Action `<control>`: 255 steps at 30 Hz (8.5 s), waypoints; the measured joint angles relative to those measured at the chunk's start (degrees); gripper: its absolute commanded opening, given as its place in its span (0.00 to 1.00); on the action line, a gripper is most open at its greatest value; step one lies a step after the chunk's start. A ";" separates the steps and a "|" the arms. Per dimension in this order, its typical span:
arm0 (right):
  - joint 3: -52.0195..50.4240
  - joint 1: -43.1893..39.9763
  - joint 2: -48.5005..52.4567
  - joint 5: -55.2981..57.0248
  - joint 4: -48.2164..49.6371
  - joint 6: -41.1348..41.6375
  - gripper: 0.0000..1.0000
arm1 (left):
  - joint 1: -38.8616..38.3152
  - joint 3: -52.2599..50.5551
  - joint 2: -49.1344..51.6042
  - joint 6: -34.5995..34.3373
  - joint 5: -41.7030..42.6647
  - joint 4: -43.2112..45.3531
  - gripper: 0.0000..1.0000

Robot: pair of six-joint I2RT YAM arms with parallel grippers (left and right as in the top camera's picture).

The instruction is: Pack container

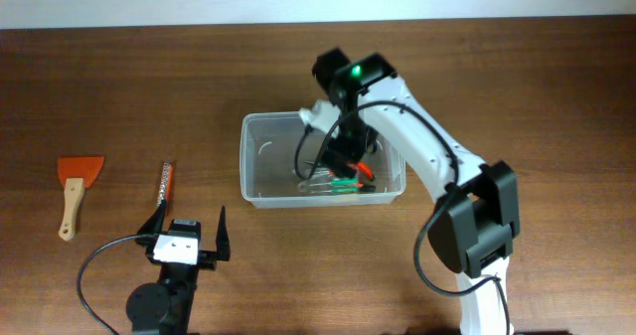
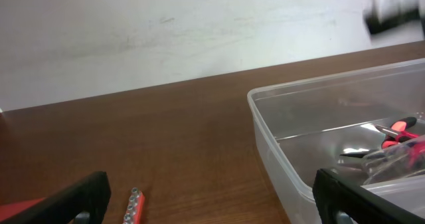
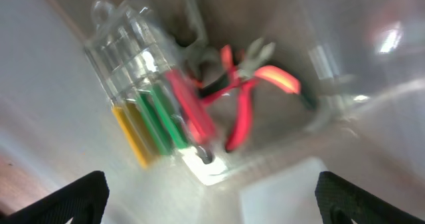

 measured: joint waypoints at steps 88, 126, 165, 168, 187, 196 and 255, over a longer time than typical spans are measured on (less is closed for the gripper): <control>-39.80 -65.61 -31.28 -3.41 26.58 16.26 0.99 | 0.00 0.00 -0.02 0.00 0.00 0.00 0.99; -39.80 -65.61 -31.28 -3.41 26.58 16.26 0.99 | 0.00 0.00 -0.02 0.00 -4.74 -0.20 0.99; -39.85 -65.61 -31.28 -3.58 26.71 16.26 0.99 | 1.14 48.15 37.55 5.27 5.95 -25.44 0.99; -39.85 -65.61 -31.28 -3.61 26.73 16.26 0.99 | 1.11 52.43 41.09 6.27 5.79 -29.29 0.99; -39.87 -65.61 -31.28 -3.61 26.73 16.24 0.99 | 3.91 84.32 62.62 8.26 1.05 -59.12 0.99; -39.87 -65.61 -31.28 -3.61 26.73 16.28 0.99 | 3.98 84.70 65.79 4.59 -0.52 -60.83 0.99; -39.87 -65.61 -31.28 -3.61 26.73 16.26 0.99 | 9.05 96.24 101.61 4.55 -7.61 -66.88 0.99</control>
